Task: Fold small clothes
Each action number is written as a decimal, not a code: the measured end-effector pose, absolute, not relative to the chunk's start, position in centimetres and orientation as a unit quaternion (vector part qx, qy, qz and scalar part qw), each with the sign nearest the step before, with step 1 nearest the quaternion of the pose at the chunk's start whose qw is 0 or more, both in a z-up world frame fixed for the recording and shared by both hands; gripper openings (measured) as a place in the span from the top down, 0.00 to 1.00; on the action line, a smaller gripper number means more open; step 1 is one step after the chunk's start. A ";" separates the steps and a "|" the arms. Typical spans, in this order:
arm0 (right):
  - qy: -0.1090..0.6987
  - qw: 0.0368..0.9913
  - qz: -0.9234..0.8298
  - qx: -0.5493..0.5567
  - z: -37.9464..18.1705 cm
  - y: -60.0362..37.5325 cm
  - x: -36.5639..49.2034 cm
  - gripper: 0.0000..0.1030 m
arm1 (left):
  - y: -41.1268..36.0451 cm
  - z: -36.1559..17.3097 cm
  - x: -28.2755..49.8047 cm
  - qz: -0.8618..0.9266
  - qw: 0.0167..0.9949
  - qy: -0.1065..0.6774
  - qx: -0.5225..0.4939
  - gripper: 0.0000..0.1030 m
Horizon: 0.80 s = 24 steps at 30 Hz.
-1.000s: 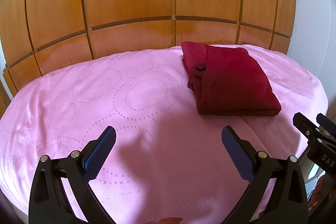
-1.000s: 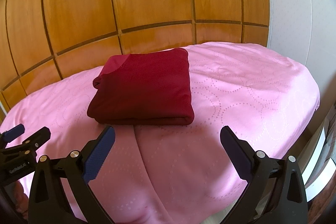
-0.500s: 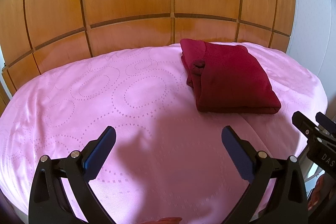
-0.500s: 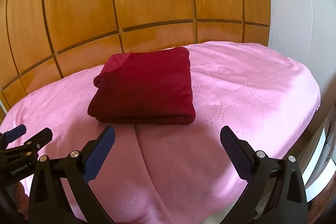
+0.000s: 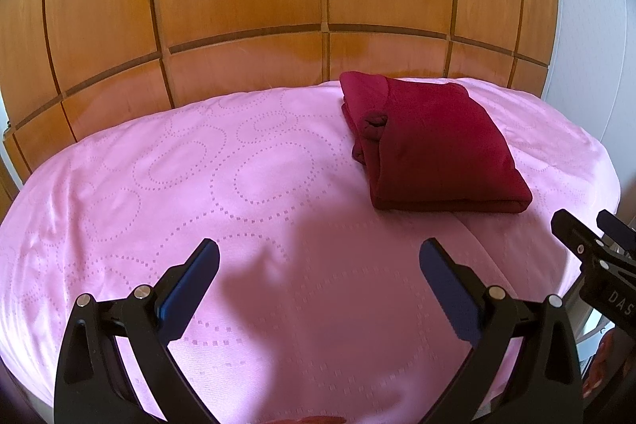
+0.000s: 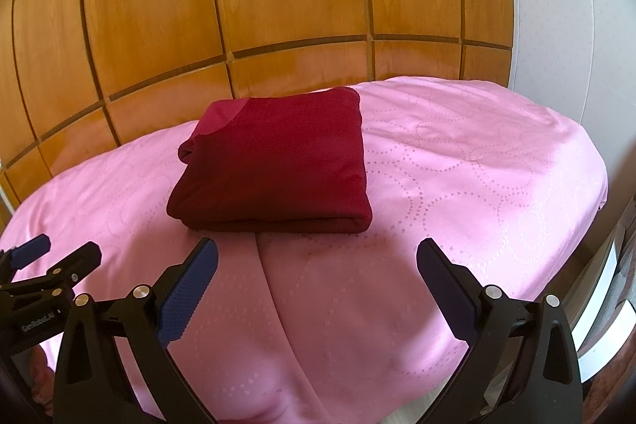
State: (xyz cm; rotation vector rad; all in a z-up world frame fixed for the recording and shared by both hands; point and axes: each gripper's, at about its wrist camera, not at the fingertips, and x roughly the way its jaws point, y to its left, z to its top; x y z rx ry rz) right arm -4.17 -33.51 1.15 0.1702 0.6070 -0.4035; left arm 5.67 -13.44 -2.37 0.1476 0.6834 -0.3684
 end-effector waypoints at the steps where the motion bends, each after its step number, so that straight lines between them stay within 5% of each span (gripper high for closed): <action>1: 0.296 0.931 -0.197 0.083 1.1 -33.5 -4.2 0.04 | -13.4 -2.3 5.7 -0.180 0.923 0.333 0.072 0.02; 24: 0.303 0.929 -0.194 0.087 0.7 -33.7 -4.1 0.04 | -13.9 -2.9 5.9 -0.190 0.914 0.352 0.069 0.02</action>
